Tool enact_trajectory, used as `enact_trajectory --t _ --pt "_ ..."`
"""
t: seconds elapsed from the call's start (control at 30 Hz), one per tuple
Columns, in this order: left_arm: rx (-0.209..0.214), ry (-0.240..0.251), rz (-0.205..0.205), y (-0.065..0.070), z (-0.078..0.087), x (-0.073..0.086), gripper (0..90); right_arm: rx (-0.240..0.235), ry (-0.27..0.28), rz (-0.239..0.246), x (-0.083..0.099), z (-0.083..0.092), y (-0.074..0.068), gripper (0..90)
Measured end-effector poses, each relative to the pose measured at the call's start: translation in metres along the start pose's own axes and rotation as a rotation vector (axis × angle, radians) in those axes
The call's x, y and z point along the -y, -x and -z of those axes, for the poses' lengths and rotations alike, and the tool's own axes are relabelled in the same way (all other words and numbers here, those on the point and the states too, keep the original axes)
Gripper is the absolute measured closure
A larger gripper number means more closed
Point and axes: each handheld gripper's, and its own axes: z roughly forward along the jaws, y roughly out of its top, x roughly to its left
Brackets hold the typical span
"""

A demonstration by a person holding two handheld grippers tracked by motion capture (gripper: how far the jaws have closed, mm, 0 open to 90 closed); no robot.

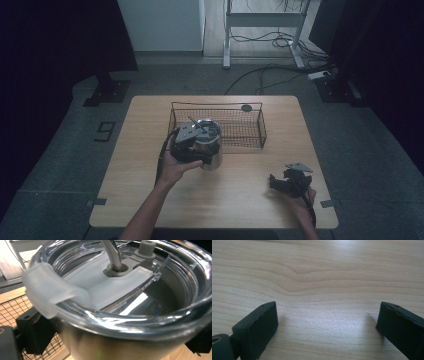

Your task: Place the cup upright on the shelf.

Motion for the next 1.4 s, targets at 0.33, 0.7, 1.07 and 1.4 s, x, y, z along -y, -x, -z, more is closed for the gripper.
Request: enact_trajectory --t 0.33,0.7,1.07,1.4 --pt "-0.015 0.009 -0.007 -0.005 0.004 -0.009 4.1 0.0 0.0 0.0 0.0 0.0 0.0 3.1" --pt "-0.028 0.024 -0.007 -0.01 0.008 -0.021 4.1 -0.001 0.001 -0.001 0.0 0.0 0.0 3.1" --pt "-0.037 0.028 0.003 -0.02 0.007 -0.032 4.1 0.0 0.0 -0.001 0.0 0.0 0.0 3.1" --pt "-0.055 0.018 0.012 -0.03 0.005 -0.035 4.1 0.0 -0.001 0.001 0.0 0.0 0.0 3.1"
